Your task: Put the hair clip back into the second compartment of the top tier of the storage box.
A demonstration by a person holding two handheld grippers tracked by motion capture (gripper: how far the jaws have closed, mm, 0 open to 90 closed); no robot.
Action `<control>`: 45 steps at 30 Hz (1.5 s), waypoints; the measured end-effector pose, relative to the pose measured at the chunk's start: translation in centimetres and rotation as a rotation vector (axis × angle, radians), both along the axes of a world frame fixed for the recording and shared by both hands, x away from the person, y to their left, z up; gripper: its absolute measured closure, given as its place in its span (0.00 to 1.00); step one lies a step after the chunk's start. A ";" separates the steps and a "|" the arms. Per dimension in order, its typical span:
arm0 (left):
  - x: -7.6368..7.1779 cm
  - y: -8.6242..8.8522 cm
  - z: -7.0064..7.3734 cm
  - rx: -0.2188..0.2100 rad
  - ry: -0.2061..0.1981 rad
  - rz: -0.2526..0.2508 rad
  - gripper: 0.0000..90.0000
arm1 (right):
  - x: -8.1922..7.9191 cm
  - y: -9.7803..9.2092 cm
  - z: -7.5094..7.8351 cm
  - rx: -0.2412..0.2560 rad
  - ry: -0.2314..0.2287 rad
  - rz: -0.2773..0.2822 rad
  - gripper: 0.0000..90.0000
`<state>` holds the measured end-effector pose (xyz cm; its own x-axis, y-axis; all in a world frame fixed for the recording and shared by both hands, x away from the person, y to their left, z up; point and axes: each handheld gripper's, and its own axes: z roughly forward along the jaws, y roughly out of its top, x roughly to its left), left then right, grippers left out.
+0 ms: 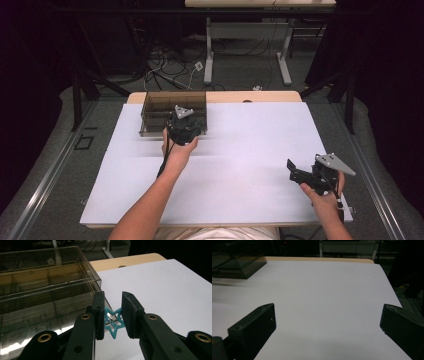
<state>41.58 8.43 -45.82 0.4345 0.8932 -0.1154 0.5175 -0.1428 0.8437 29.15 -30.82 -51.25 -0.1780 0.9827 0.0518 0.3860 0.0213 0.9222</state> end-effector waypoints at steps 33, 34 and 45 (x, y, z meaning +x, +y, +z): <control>2.0 4.7 -0.6 -0.024 0.032 0.133 0.81 | 0.0 0.2 0.0 0.006 0.004 -0.005 0.00; 2.1 4.7 -0.6 -0.027 0.034 0.134 0.81 | 0.0 0.2 0.0 0.006 0.005 -0.005 0.00; 2.8 5.0 -1.2 -0.025 0.049 0.152 0.81 | 0.0 0.2 0.0 0.007 0.004 -0.004 0.00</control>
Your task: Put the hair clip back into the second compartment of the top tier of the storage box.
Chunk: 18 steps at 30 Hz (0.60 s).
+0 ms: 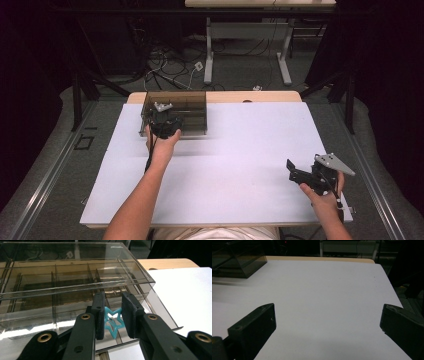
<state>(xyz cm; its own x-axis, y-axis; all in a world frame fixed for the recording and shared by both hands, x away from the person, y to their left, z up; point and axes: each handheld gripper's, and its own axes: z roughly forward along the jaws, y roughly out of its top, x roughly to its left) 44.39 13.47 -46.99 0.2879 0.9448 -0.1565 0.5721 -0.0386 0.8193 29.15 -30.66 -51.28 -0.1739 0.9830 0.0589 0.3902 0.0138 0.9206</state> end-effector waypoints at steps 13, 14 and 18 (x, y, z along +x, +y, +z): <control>0.5 0.2 -0.4 0.012 0.013 0.014 0.81 | 0.0 0.0 0.0 -0.001 0.000 0.001 0.00; 0.5 0.2 -0.5 0.007 0.011 0.019 0.81 | 0.0 0.0 0.0 -0.001 0.000 0.001 0.00; 0.6 0.2 -0.5 0.008 0.015 0.023 0.81 | 0.0 0.0 0.0 -0.001 -0.001 0.001 0.00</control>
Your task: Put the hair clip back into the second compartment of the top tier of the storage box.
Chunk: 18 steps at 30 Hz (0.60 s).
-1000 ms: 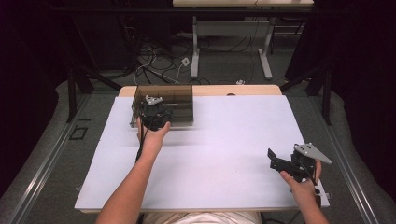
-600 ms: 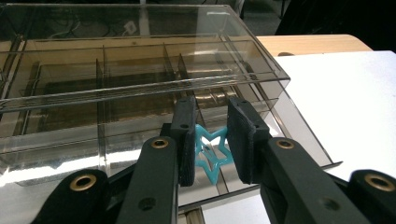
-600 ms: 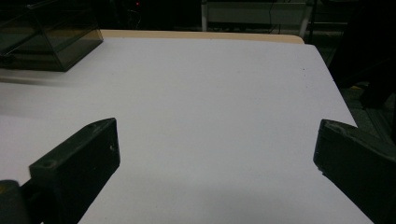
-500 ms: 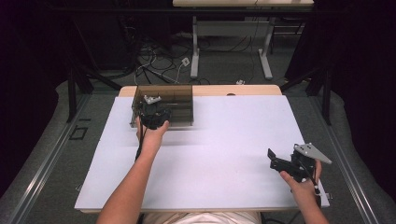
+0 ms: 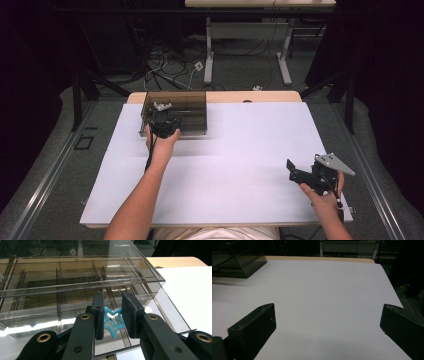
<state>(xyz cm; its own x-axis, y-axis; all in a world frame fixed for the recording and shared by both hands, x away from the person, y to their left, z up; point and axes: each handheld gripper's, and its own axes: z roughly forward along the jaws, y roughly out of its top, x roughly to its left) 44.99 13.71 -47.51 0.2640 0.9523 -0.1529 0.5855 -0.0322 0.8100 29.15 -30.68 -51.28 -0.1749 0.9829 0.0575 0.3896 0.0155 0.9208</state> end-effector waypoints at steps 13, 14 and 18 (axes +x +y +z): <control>0.1 0.2 -0.1 -0.004 0.005 0.013 0.68 | 0.0 0.0 0.0 0.004 -0.002 -0.001 0.00; 0.1 0.3 0.0 -0.007 0.002 0.013 0.68 | 0.0 0.0 0.0 0.004 -0.002 -0.001 0.00; 0.1 0.6 0.1 -0.026 0.008 0.011 0.60 | 0.0 0.1 -0.1 0.007 -0.001 -0.001 0.00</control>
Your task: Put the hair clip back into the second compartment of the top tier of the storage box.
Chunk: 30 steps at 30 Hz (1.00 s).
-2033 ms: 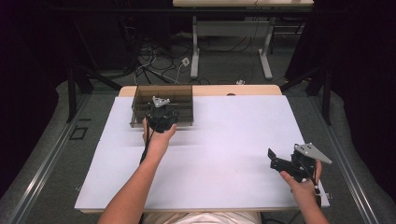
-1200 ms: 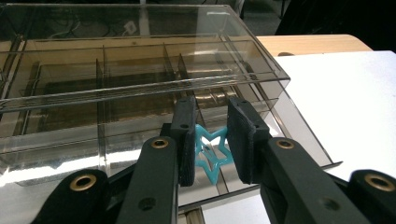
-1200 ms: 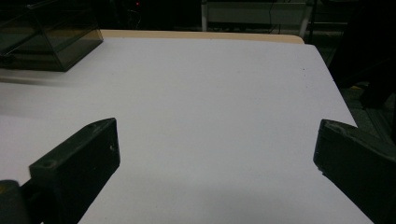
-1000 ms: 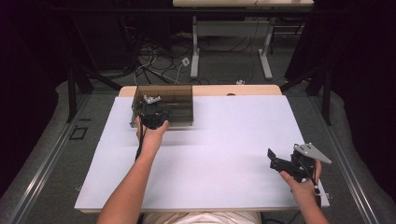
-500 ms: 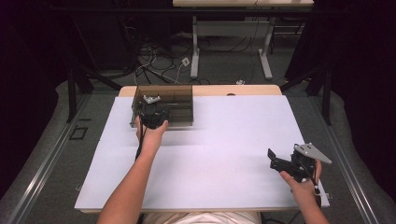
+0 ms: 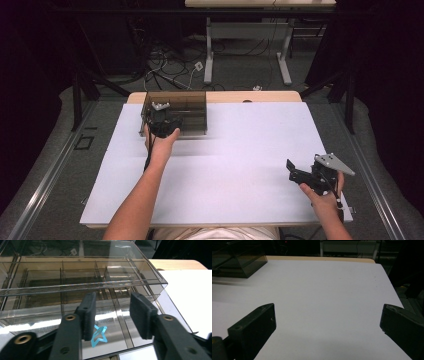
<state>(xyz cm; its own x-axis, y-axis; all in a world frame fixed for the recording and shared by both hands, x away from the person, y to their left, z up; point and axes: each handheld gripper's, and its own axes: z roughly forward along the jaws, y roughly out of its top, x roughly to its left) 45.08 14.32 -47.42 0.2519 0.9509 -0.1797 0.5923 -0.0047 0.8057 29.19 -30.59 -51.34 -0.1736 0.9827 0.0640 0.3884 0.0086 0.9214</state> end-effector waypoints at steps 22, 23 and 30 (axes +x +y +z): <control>-0.8 0.3 0.7 -0.039 -0.008 -0.034 0.24 | 0.0 0.0 0.0 -0.007 0.005 0.006 0.00; -0.9 0.3 0.7 -0.040 -0.010 -0.036 0.23 | 0.0 0.0 0.0 -0.009 0.004 0.006 0.00; -1.7 0.4 1.3 -0.040 -0.020 -0.062 0.18 | 0.0 0.0 0.0 -0.008 0.004 0.005 0.00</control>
<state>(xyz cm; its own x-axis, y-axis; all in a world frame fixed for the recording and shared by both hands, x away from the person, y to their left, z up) 43.41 14.75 -46.12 0.3136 0.9258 -0.2112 0.5757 -0.0085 0.8176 29.22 -30.56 -51.36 -0.1786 0.9823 0.0564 0.3924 0.0185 0.9196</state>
